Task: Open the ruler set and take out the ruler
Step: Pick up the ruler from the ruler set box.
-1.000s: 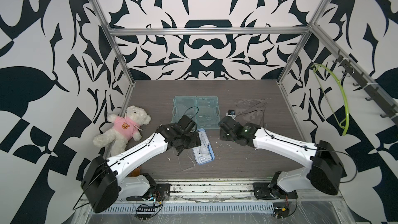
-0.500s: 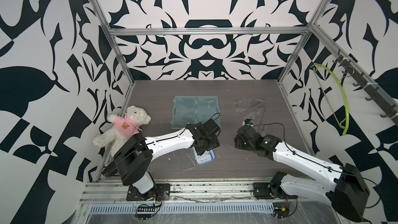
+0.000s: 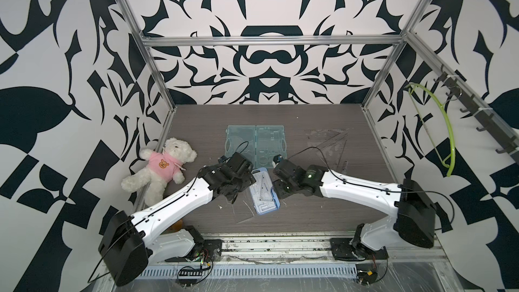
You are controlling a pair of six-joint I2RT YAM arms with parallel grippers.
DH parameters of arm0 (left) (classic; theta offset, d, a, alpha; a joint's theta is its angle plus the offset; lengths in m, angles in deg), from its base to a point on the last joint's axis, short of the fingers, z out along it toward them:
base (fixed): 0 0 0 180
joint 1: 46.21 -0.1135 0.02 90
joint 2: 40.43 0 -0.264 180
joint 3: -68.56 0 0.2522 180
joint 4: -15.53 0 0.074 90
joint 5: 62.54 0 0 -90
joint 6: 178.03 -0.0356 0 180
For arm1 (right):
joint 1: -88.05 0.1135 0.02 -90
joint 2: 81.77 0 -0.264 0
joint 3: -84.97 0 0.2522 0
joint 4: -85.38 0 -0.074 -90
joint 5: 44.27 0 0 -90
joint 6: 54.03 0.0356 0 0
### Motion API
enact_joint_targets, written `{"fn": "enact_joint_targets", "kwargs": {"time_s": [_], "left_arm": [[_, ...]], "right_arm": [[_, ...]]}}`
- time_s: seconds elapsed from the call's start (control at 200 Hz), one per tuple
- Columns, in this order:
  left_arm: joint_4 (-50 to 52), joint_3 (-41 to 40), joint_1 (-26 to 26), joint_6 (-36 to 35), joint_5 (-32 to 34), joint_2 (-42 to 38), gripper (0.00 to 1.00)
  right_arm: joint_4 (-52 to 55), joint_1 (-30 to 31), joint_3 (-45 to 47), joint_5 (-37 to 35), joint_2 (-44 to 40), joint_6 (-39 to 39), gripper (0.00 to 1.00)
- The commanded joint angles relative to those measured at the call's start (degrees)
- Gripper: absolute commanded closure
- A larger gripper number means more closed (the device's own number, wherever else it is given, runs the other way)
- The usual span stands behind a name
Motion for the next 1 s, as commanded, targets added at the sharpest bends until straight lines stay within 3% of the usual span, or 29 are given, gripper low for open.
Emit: {"fn": "enact_joint_targets", "kwargs": {"time_s": [0.0, 0.28, 0.795, 0.915, 0.995], "left_arm": [[1.2, -3.4, -2.9, -5.2, -3.8, -1.7, 0.16], [-2.6, -9.7, -9.4, -8.9, -9.8, -4.9, 0.16], [-6.6, -12.3, -10.1, -10.1, -12.6, -1.9, 0.16], [-7.1, -12.4, -10.1, -10.5, -12.6, -1.0, 0.2], [-7.0, -12.4, -10.1, -10.7, -12.2, -0.5, 0.28]], "right_arm": [[8.0, 0.9, -5.0, -5.4, 4.5, -3.9, 0.37], [10.4, 2.6, -10.6, -4.6, 13.4, -3.4, 0.35], [7.5, 3.3, -10.2, -3.9, 16.3, 1.9, 0.37], [6.7, 3.3, -10.2, -4.2, 16.4, 2.6, 0.37], [6.3, 3.4, -10.1, -4.5, 16.4, 3.0, 0.37]]}}
